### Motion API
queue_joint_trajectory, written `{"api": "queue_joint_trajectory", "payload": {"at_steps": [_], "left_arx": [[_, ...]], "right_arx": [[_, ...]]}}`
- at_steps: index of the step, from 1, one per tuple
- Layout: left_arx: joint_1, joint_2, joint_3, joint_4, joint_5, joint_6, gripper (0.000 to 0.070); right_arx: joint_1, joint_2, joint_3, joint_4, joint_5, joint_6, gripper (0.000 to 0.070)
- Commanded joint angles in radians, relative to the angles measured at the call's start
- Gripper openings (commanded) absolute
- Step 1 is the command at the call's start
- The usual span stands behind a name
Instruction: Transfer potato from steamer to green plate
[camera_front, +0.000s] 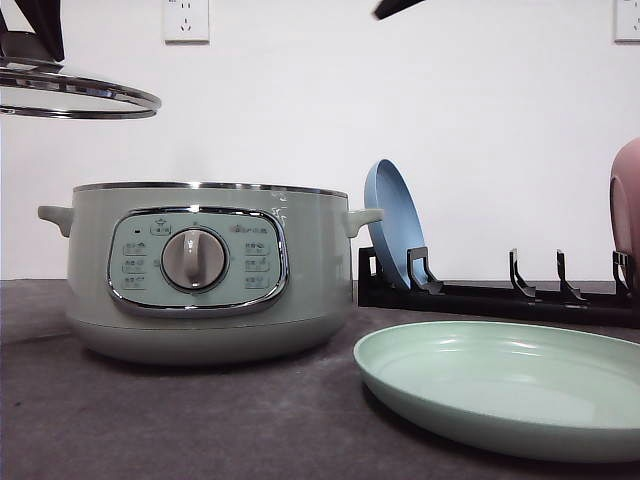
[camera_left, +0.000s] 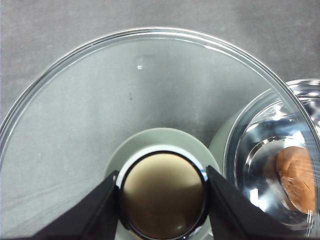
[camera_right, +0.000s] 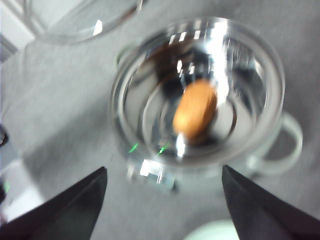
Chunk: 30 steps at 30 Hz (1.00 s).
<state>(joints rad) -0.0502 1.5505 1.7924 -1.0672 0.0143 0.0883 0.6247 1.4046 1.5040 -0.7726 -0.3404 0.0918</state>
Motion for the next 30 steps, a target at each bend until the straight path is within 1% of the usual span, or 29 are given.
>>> {"api": "queue_joint_trajectory", "payload": {"at_steps": [1, 9, 14, 17, 23, 30], "left_arx": [[0.0, -0.013, 0.047, 0.034, 0.0, 0.005, 0.0002], [0.01, -0.013, 0.047, 0.032, 0.0, 0.005, 0.0002], [0.021, -0.013, 0.047, 0.025, 0.0, 0.005, 0.0002], [0.025, -0.013, 0.047, 0.022, 0.0, 0.005, 0.0002], [0.025, -0.013, 0.047, 0.019, 0.0, 0.005, 0.0002], [0.025, -0.013, 0.047, 0.019, 0.0, 0.005, 0.0002]], "right_arx": [[0.008, 0.074, 0.076, 0.009, 0.001, 0.009, 0.0469], [0.008, 0.377, 0.345, 0.029, 0.028, 0.01, 0.0469], [0.02, 0.524, 0.445, 0.04, 0.034, 0.016, 0.0469], [0.036, 0.589, 0.476, 0.047, 0.053, 0.017, 0.0478], [0.07, 0.677, 0.483, 0.075, 0.074, 0.023, 0.0482], [0.103, 0.735, 0.483, 0.081, 0.196, 0.024, 0.0498]]}}
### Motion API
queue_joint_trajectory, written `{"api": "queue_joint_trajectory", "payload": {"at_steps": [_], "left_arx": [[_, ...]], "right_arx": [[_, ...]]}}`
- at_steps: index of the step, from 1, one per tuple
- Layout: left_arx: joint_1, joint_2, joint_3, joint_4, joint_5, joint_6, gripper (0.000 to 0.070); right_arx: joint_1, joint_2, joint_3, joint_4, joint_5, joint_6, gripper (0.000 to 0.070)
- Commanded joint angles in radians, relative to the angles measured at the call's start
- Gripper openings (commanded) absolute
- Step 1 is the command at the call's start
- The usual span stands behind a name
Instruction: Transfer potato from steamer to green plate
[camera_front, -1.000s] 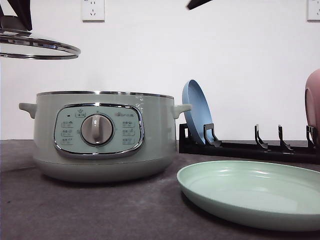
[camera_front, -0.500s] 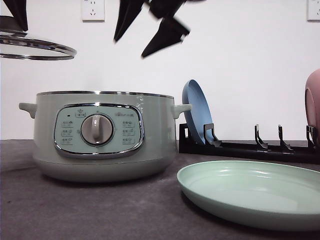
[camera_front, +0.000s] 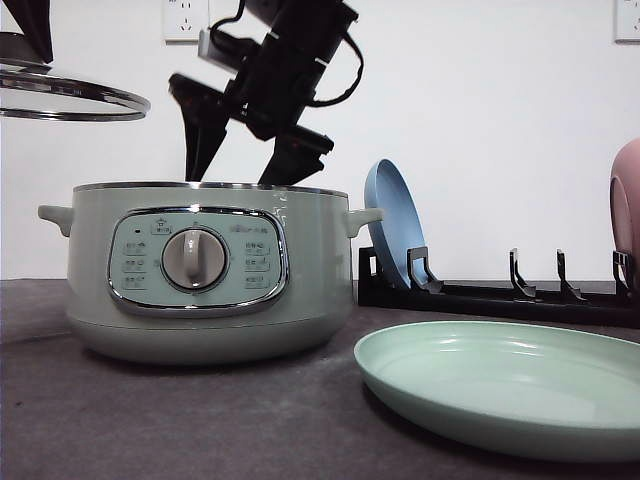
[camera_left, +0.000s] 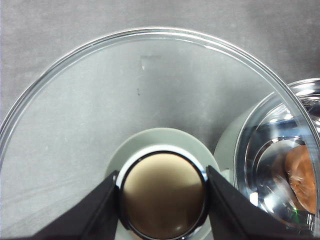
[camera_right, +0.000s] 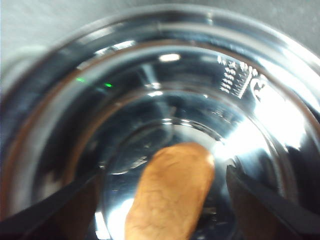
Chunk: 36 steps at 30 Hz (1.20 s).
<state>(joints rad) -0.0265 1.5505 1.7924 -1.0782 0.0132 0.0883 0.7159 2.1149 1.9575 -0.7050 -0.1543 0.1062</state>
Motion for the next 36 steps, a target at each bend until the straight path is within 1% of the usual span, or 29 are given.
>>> {"api": "queue_joint_trajectory", "payload": {"at_steps": [1, 4, 20, 25, 29, 31, 35, 36], "left_arx": [[0.001, -0.013, 0.047, 0.029, 0.001, 0.005, 0.0002], [0.001, -0.013, 0.047, 0.028, 0.001, 0.005, 0.0002], [0.001, -0.013, 0.047, 0.027, 0.001, 0.003, 0.0002], [0.001, -0.013, 0.047, 0.027, 0.001, 0.002, 0.0002], [0.001, -0.013, 0.047, 0.027, 0.001, 0.002, 0.0002], [0.001, -0.013, 0.047, 0.027, 0.001, 0.002, 0.0002], [0.001, -0.013, 0.047, 0.027, 0.001, 0.002, 0.0002], [0.001, -0.013, 0.047, 0.027, 0.001, 0.002, 0.0002]], "right_arx": [[0.016, 0.032, 0.029, 0.015, 0.03, 0.009, 0.0498], [0.021, 0.051, 0.029, 0.01, 0.059, 0.01, 0.0498], [0.035, 0.103, 0.028, -0.006, 0.059, 0.022, 0.0498], [0.044, 0.117, 0.028, -0.007, 0.084, 0.021, 0.0498], [0.046, 0.117, 0.029, -0.006, 0.084, 0.025, 0.0497], [0.046, 0.117, 0.028, -0.009, 0.084, 0.025, 0.0479], [0.046, 0.117, 0.028, -0.032, 0.078, 0.026, 0.0327], [0.046, 0.117, 0.028, -0.038, 0.076, 0.026, 0.0299]]}}
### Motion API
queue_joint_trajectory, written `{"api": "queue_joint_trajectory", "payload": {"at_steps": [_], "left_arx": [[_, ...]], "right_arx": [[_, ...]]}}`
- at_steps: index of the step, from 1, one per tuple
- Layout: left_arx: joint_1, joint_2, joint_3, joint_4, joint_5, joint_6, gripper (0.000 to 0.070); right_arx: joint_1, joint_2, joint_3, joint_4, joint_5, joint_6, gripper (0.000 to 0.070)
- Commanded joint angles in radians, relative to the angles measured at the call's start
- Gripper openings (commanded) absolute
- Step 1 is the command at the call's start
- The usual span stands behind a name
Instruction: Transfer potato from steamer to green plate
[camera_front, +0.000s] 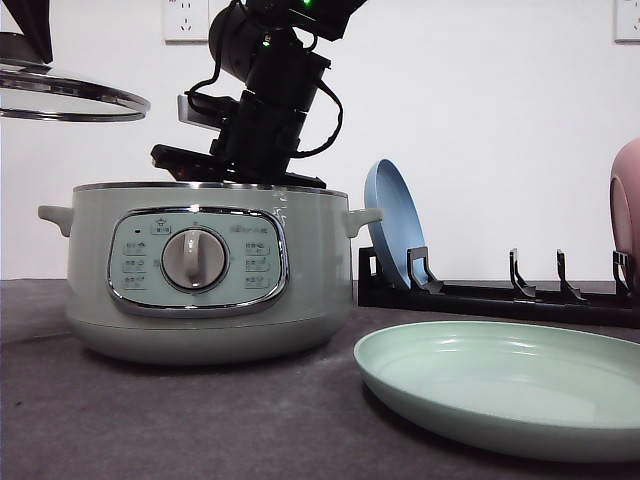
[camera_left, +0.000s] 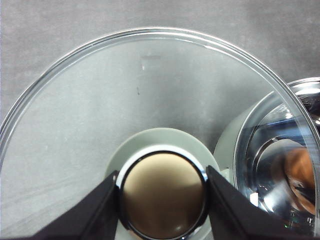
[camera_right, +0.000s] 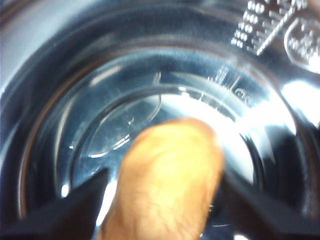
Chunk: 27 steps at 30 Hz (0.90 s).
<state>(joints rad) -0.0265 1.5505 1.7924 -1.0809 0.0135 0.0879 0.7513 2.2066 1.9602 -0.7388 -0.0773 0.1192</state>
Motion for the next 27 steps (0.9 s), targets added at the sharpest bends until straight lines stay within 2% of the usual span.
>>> {"api": "queue_joint_trajectory", "payload": {"at_steps": [1, 4, 6, 16, 27], "left_arx": [[0.001, -0.013, 0.047, 0.03, 0.001, 0.002, 0.0002], [0.001, -0.013, 0.047, 0.03, 0.001, 0.002, 0.0002], [0.001, -0.013, 0.047, 0.03, 0.001, 0.002, 0.0002], [0.001, -0.013, 0.047, 0.032, 0.002, 0.002, 0.0002], [-0.011, -0.013, 0.047, 0.032, 0.018, 0.002, 0.0002]], "right_arx": [[0.01, 0.025, 0.026, -0.01, -0.002, 0.013, 0.0279], [0.01, 0.025, 0.026, -0.015, -0.001, 0.013, 0.0192], [0.01, 0.022, 0.027, -0.014, -0.001, 0.013, 0.0163], [0.003, -0.085, 0.054, -0.037, 0.0, -0.002, 0.0158], [-0.043, -0.369, 0.054, -0.144, -0.001, -0.054, 0.0158]]}}
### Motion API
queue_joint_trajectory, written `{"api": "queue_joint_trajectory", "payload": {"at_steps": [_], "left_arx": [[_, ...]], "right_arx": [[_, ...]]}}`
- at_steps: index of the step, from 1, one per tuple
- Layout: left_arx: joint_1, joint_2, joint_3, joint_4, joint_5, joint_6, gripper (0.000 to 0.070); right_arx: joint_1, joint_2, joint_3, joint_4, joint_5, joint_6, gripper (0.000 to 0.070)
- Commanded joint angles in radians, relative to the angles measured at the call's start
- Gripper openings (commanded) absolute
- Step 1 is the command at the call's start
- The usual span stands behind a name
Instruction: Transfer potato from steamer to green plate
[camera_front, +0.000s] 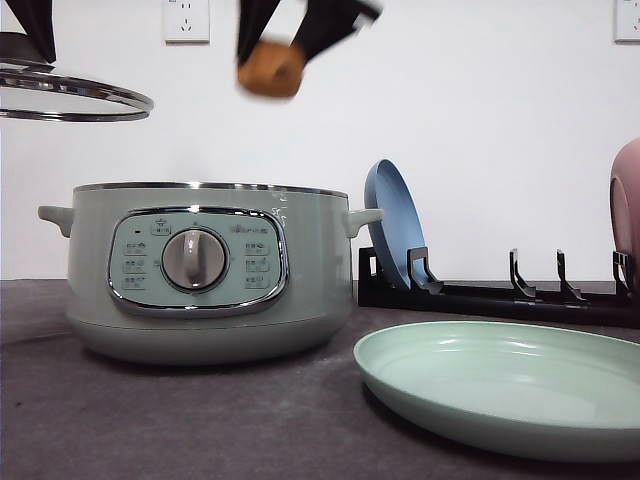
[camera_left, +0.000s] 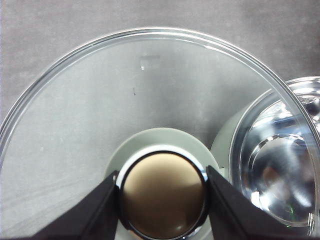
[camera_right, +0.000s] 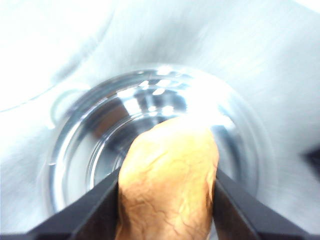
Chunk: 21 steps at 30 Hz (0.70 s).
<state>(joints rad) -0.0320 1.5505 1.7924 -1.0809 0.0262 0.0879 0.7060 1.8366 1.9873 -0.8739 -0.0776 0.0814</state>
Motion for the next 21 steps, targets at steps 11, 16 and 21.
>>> {"api": "queue_joint_trajectory", "payload": {"at_steps": [11, 16, 21], "left_arx": [[-0.076, -0.013, 0.047, 0.034, 0.029, 0.002, 0.0002], [-0.121, -0.013, 0.047, 0.034, 0.05, 0.002, 0.0002], [-0.174, -0.013, 0.047, 0.033, 0.062, 0.002, 0.0002]], "right_arx": [[-0.084, -0.294, -0.161, -0.096, 0.0, -0.018, 0.0158], [-0.116, -0.473, -0.45, 0.003, 0.001, -0.016, 0.0158], [-0.14, -0.633, -0.725, 0.122, 0.002, 0.057, 0.0158]]}}
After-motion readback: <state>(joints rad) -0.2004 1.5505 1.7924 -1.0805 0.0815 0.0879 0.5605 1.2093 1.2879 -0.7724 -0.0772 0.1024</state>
